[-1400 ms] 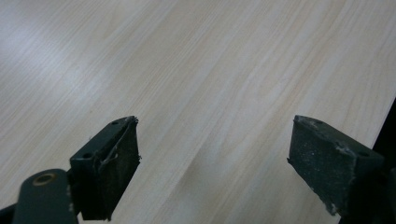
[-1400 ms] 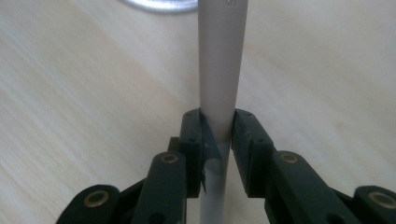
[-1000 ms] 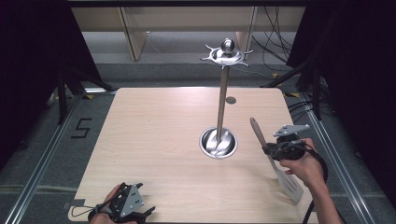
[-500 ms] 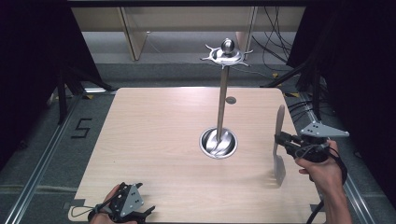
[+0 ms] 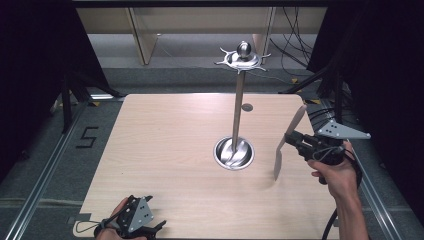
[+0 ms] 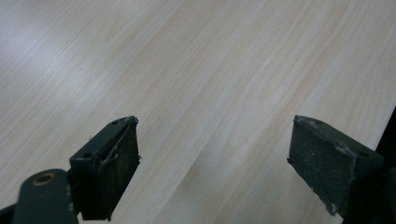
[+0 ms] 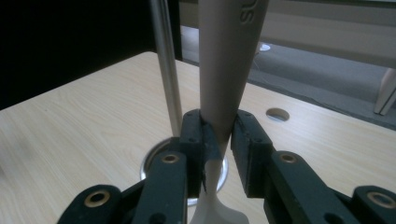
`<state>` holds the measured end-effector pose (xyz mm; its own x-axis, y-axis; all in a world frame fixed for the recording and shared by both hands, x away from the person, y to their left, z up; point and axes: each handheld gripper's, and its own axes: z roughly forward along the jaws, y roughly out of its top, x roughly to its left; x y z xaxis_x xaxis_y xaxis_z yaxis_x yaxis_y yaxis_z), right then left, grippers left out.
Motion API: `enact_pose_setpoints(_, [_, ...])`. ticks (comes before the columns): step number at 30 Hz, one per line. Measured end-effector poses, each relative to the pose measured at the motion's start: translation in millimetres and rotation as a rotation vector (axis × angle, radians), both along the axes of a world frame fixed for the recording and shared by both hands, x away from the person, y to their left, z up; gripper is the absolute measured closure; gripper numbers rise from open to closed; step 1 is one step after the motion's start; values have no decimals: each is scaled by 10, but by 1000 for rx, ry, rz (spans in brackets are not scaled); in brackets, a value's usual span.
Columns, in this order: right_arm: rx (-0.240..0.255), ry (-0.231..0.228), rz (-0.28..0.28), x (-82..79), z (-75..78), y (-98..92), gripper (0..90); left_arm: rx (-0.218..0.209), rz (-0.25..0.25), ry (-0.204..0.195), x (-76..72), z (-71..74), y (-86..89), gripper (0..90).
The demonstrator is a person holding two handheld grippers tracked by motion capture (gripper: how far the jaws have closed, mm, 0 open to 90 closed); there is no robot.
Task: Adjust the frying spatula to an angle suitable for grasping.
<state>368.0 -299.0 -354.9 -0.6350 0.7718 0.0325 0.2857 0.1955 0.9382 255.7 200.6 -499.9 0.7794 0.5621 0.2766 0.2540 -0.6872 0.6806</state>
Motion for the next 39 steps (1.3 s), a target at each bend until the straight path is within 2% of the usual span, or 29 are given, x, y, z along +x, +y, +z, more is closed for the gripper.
enact_pose_setpoints(3, [7,-3,11,24,74,75,753,-11,-11,10,-7,9,0,155])
enact_pose_setpoints(5, [1,-13,18,50,134,132,753,4,-9,1,-8,17,3,155])
enact_pose_setpoints(8, [1,-15,14,76,184,192,753,2,-6,-2,-6,19,6,155])
enact_pose_setpoints(9, [12,-37,-8,87,189,220,752,1,-5,-2,-7,19,5,155])
enact_pose_setpoints(10, [4,-21,6,94,215,226,753,2,-8,-2,-7,20,4,155])
enact_pose_setpoints(15, [14,-36,2,135,298,300,753,1,-8,-1,-7,18,4,155])
enact_pose_setpoints(16, [10,-50,9,156,348,339,752,3,-11,-1,-7,19,5,155])
enact_pose_setpoints(20, [1,-53,8,168,451,423,752,3,-10,-1,-7,19,5,156])
enact_pose_setpoints(22, [-12,-72,12,185,490,449,752,0,-9,-2,-7,21,7,155])
enact_pose_setpoints(25, [-14,-64,22,197,552,503,752,6,-13,-6,-6,25,9,155])
enact_pose_setpoints(28, [-22,-72,11,220,585,562,753,4,-8,-4,-6,23,10,155])
enact_pose_setpoints(30, [-33,-71,26,234,598,566,752,3,-8,-4,-7,22,10,155])
enact_pose_setpoints(31, [-37,-91,24,258,618,600,752,3,-9,-4,-6,23,11,156])
enact_pose_setpoints(33, [-26,-80,35,263,627,621,752,3,-7,-4,-5,22,11,155])
enact_pose_setpoints(39, [-51,-87,15,295,711,687,752,2,-9,-5,-7,24,10,155])
